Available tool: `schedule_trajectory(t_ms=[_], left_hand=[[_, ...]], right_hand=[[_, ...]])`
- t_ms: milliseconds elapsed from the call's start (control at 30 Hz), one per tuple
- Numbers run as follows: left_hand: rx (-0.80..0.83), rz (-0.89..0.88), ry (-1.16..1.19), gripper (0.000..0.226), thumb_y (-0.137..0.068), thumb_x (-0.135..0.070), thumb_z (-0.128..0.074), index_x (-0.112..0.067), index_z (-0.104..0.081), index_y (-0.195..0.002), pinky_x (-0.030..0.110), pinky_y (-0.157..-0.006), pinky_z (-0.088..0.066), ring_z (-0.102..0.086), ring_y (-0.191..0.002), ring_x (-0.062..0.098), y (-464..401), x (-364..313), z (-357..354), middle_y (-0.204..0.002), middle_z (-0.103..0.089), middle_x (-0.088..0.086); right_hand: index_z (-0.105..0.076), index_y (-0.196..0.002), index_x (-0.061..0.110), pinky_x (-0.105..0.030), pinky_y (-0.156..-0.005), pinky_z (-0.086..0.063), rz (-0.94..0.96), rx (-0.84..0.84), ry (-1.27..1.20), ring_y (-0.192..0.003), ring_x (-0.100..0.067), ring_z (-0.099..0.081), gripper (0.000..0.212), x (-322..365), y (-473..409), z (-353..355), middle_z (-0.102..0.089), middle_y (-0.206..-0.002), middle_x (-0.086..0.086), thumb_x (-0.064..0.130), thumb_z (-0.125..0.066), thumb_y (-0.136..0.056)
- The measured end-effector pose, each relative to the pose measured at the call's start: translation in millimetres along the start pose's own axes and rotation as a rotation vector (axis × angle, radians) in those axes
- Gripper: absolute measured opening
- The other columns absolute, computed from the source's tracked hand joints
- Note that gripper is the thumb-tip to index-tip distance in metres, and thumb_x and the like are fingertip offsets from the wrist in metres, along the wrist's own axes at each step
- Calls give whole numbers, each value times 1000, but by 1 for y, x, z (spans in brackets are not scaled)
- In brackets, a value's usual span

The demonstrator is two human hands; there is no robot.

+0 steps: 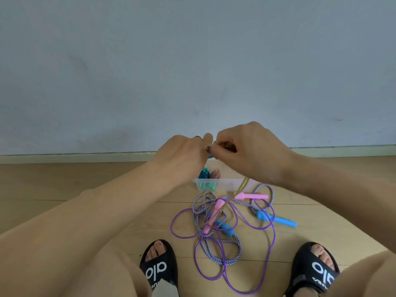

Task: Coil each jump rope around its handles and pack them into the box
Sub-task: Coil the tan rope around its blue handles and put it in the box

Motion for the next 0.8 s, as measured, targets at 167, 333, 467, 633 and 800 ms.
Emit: schedule_trajectory(t_ms=[167,333,467,633,800], left_hand=[[42,-48,-43,32,-59,-7,-77,-5,-55,-82,20,-43,0,-13,-35,20,2,-19,12,-50,-44,3],[-32,-127,83,38,-68,-24,-81,-11,-49,-83,23,-40,-7,-20,-39,22,11,-37,27,-57,-34,-2],[-112,-88,112,29,-81,-25,-69,-11,-47,-95,30,-42,-25,-38,-44,27,13,-30,42,-64,-43,-2],[-187,134,395,17,-95,-31,-53,-23,-38,-97,28,-50,-23,-40,-57,15,12,0,59,-66,-41,-13],[-82,349,462,16,-96,-32,-52,-19,-43,-98,37,-58,-39,-53,-68,22,7,31,37,-75,-54,-2]], right_hand=[[-47,-59,14,-25,-50,-28,-42,-45,-113,-49,-13,-32,49,-24,-22,21,-37,-47,4,51,-64,-87],[-36,-61,10,-17,-44,-22,-62,40,-292,-50,-10,-24,55,-35,-31,16,-29,-57,0,47,-64,-90],[-35,-58,10,-20,-48,-26,-118,163,-414,-53,-14,-27,56,-38,-32,-7,-31,-58,-4,46,-61,-93],[-42,-64,20,-15,-47,-32,-321,218,-613,-46,-2,-35,35,-55,-22,-41,-38,-58,8,11,-54,-95],[-27,-61,24,-16,-36,-22,-505,155,-753,-49,-13,-24,45,-46,-2,-65,-25,-54,4,41,-38,-101]])
Point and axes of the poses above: each hand's wrist, its own y-axis away from the middle knuckle, its own z-axis out of the back of the hand, x = y × z, the point moved 9 cm from there along -y, towards the middle knuckle
